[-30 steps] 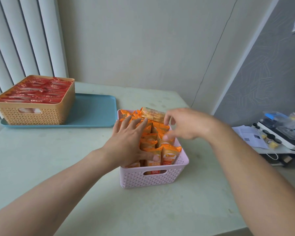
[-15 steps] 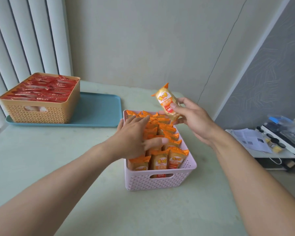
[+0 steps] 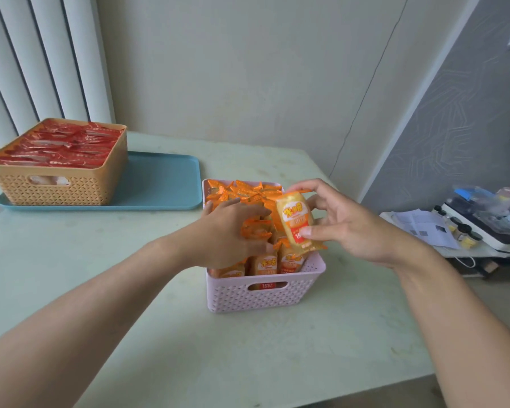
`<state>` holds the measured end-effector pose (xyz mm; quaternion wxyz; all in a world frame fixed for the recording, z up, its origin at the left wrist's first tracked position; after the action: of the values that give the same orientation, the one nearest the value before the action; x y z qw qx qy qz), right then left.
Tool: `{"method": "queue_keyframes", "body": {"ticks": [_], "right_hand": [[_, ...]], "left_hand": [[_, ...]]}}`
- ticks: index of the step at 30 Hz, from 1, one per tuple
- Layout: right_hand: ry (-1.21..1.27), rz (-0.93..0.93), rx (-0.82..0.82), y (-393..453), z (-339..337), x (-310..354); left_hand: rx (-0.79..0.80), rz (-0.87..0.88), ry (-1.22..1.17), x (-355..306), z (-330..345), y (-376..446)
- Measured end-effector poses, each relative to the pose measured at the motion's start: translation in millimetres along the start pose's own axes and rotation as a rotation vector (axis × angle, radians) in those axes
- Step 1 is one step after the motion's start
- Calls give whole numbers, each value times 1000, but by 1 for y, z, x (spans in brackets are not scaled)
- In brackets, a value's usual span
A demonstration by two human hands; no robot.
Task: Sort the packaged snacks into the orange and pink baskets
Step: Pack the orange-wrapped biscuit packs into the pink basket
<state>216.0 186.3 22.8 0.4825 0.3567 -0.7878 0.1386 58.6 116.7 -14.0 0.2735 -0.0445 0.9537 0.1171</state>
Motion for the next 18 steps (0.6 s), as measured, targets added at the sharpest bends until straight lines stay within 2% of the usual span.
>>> {"method": "queue_keyframes", "body": {"ticks": [3,8,13,15,17,18], "right_hand": [[-125,-72,-87,-4,-3,-7],[-734,-163,-98,-9,0,-22],[-885,-55,26,-12,-4,-20],[-866,-77,-74,-3,-6,-9],[-795,-78,-209,8,0,-3],[-798,-19,-241,16,3,-11]], "left_hand": [[37,99,142,-3,13,-2],[-34,143,172,0,17,-2],[-71,157,112,-5,6,-2],[-157,104,46,-5,0,-3],[-258,57,99,-1,-1,-3],[-275,23,122,3,3,-3]]}}
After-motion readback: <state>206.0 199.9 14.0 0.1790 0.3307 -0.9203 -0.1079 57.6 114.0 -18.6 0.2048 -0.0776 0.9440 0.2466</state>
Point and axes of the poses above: each hand's wrist, its own y-axis towards the middle knuckle, its own z-axis out of the palm, x = y × z, the point moved 7 cm from there along y, towards the middle knuckle, and after that the axes turned 12 degrees about -x, right-handed, at the moved point
